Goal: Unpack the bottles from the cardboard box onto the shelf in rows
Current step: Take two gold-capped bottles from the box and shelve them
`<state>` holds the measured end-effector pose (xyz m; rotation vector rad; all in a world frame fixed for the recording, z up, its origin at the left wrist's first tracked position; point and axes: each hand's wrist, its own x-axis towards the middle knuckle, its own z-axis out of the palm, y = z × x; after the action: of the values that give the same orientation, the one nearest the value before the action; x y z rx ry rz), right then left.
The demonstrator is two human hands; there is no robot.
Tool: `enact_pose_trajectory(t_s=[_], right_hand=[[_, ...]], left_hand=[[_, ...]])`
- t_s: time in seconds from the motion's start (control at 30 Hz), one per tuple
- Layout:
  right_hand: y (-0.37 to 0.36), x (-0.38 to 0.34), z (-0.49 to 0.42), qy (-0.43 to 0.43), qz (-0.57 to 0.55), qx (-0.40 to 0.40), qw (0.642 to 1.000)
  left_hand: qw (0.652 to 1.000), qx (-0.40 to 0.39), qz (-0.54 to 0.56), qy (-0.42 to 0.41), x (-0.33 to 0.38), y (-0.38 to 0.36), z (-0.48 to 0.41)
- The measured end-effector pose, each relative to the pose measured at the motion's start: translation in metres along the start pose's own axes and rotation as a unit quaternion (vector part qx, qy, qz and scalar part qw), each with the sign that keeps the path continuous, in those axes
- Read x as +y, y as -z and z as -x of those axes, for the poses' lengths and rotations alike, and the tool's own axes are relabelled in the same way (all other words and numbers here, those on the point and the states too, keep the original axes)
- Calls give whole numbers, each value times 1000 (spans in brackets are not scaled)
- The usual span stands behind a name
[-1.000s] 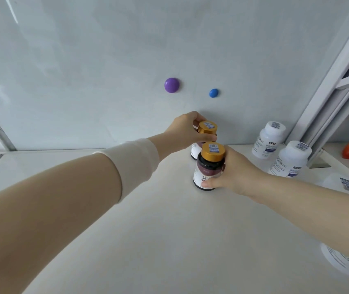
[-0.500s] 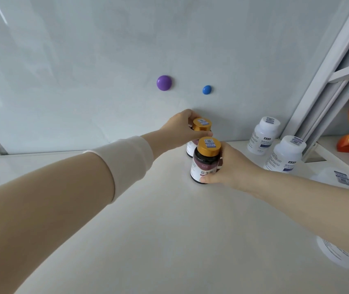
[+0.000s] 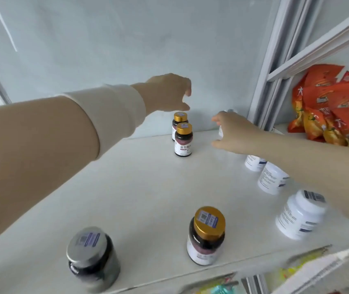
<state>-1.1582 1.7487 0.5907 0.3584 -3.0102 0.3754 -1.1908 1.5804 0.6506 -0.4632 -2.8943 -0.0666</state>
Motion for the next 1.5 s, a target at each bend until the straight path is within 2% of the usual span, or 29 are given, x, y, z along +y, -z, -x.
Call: enact_pose_trajectory(t_s=[0.1,0.17,0.33,0.5,0.7,1.03,1.33,1.5], right_hand=[[11,-4,51,29,61,25,997],[17,-6,88,48,87,36,994],[24,-7,179,80,101,69,989],[23,-12,267,78,153,61,983],[-6,-10,345,31,131,25,991],[-148,29,459,-66,135,-65,986],[-257,86,547,-105,131,-168,971],[-307,136,584,-157,103,-223,957]], left_hand=[[986,1,-165,-12,30,13,52],[971,18,-236,-15,50,20,91],[958,34,-285,-13,94,29,187],[961,6,-274,-30,136,35,265],[970,-13,-236,-59,175,-2,325],[967,-157,-160,-121,205,-160,415],[935,-268,-146,-183,284,-286,444],[908,-329,-132,-223,336,-355,444]])
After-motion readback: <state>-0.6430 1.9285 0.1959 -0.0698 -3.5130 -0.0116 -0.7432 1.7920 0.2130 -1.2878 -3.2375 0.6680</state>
